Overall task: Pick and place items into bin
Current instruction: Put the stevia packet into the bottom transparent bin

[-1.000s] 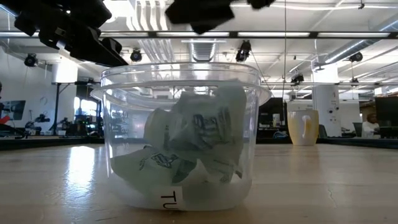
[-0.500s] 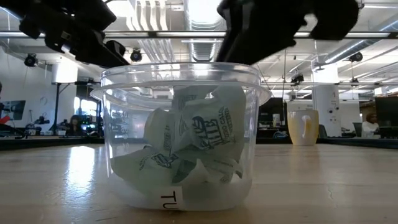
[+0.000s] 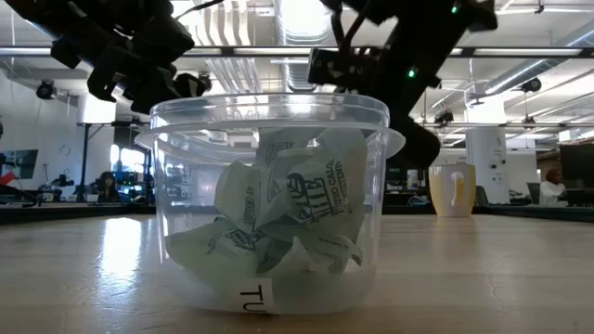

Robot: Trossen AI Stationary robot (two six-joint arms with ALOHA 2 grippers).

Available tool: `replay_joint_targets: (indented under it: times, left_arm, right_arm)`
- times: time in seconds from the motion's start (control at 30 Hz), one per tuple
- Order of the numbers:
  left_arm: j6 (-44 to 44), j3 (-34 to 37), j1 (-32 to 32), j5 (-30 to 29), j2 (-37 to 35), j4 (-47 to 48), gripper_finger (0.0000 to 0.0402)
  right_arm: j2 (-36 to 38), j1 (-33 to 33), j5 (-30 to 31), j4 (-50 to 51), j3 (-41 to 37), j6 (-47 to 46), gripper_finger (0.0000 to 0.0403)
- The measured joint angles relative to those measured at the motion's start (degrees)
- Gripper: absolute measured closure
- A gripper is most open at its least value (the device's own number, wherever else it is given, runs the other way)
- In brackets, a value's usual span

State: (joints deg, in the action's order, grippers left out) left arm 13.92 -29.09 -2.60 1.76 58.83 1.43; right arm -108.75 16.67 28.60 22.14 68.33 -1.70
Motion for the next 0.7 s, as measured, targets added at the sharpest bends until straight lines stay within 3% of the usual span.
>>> replay_joint_targets:
  times: [0.13, 0.5, 0.7]
  left_arm:
    - [0.01, -0.01, 0.01, 0.00, -0.13, 0.07, 0.0267]
    - [0.01, 0.12, -0.01, 0.00, -0.75, 1.03, 0.0267]
    - [0.01, 0.10, -0.01, 0.00, -0.75, 1.10, 0.0267]
  right_arm:
    - [0.00, -2.77, -4.75, -6.40, -3.23, 2.13, 0.0285]
    - [0.00, -7.09, -8.20, -17.45, -9.35, 5.10, 0.0296]
    - [0.07, -8.32, -9.75, -18.49, -10.30, 5.06, 0.0293]
